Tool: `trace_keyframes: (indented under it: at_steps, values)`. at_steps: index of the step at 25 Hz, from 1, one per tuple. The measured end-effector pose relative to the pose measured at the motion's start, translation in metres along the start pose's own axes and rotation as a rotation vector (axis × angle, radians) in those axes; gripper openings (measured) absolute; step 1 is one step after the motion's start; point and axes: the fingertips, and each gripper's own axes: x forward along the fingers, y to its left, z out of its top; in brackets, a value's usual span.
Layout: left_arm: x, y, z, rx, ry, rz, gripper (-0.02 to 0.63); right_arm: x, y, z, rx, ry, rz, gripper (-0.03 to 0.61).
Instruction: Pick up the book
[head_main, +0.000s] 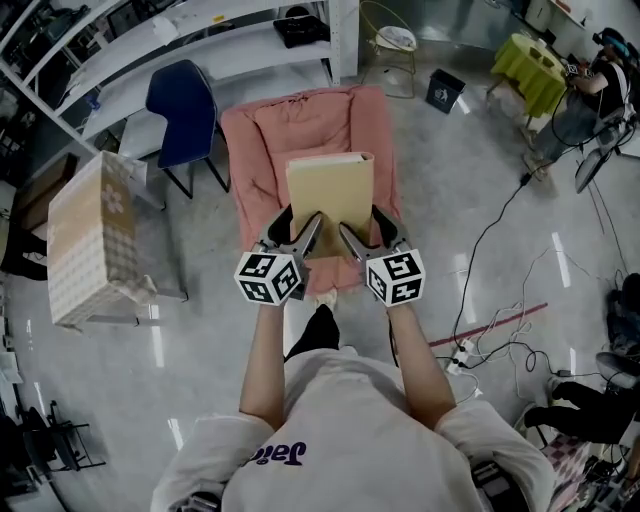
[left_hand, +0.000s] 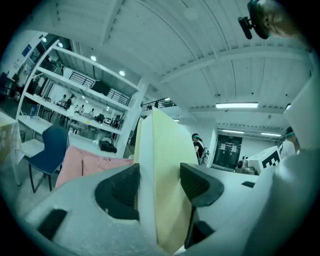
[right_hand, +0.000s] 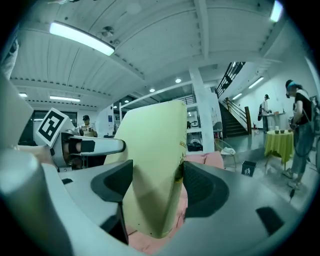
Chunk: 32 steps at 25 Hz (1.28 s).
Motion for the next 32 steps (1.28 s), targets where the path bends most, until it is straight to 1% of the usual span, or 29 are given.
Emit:
trace_keyframes:
  at_steps: [6, 11, 22, 28, 32]
  values:
    - [-0.03, -0.04, 0.048, 0.071, -0.113, -0.04, 0.259, -0.041, 0.02, 0.05, -0.055, -0.114, -0.018, 0.319]
    - [-0.041, -0.06, 0.063, 0.11, -0.157, -0.059, 0.259, -0.061, 0.024, 0.069, -0.103, -0.15, -0.032, 0.314]
    - [-0.042, -0.062, 0.067, 0.111, -0.163, -0.087, 0.258, -0.065, 0.026, 0.075, -0.128, -0.154, -0.049, 0.31]
    - [-0.033, -0.049, 0.063, 0.101, -0.148, -0.091, 0.258, -0.052, 0.022, 0.07, -0.123, -0.14, -0.05, 0.307]
    - [-0.021, -0.029, 0.065, 0.088, -0.137, -0.093, 0.258, -0.029, 0.017, 0.072, -0.12, -0.131, -0.05, 0.307]
